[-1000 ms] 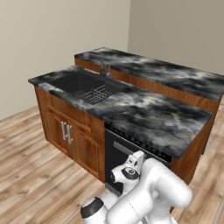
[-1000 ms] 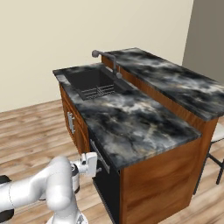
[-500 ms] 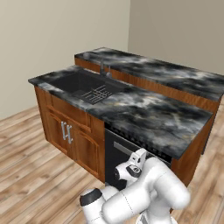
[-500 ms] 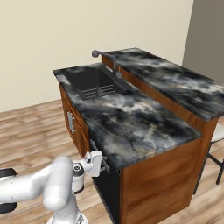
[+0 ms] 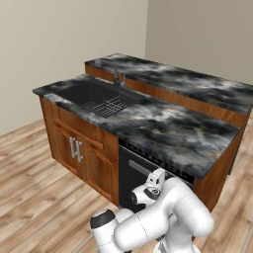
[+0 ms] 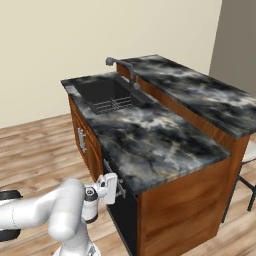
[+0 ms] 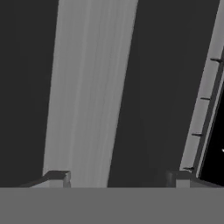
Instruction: Open the dishwasher door and pull out the top rack.
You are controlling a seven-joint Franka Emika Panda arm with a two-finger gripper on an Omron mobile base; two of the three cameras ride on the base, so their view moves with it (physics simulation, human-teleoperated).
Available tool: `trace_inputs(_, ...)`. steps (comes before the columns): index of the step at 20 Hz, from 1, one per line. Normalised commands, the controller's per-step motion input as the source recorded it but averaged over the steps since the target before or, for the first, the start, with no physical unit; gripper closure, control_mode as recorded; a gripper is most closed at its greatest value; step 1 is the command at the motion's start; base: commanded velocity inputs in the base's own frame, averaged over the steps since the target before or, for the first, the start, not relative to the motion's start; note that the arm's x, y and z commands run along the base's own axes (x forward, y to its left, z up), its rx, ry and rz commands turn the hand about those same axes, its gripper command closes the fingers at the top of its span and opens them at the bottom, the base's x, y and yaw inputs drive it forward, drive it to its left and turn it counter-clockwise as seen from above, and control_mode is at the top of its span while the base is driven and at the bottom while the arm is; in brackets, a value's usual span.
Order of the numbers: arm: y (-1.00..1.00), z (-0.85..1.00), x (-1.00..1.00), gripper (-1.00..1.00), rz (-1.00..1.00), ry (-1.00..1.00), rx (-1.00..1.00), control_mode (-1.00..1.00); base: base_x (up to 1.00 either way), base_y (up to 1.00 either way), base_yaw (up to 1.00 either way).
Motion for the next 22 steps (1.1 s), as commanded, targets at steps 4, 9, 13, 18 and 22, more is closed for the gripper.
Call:
trace_inputs(4, 0.3, -0.56, 0.12, -1.0, 0.0, 0.0, -0.13, -1.0, 0.0, 0.0, 0.0)
trace_inputs(9, 0.28, -0.54, 0.11, -1.0, 0.0, 0.0, -0.08, -1.0, 0.0, 0.0, 0.0)
trace_inputs(13, 0.25, -0.51, 0.16, -1.0, 0.0, 0.0, -0.06, -1.0, 0.0, 0.0, 0.0)
trace_inputs(18, 0.07, -0.36, 0.24, -1.0, 0.0, 0.0, -0.07, -1.0, 0.0, 0.0, 0.0)
trace_inputs(22, 0.0, -0.27, 0.33, -1.0, 0.0, -0.02, -0.11, -1.0, 0.0, 0.0, 0.0)
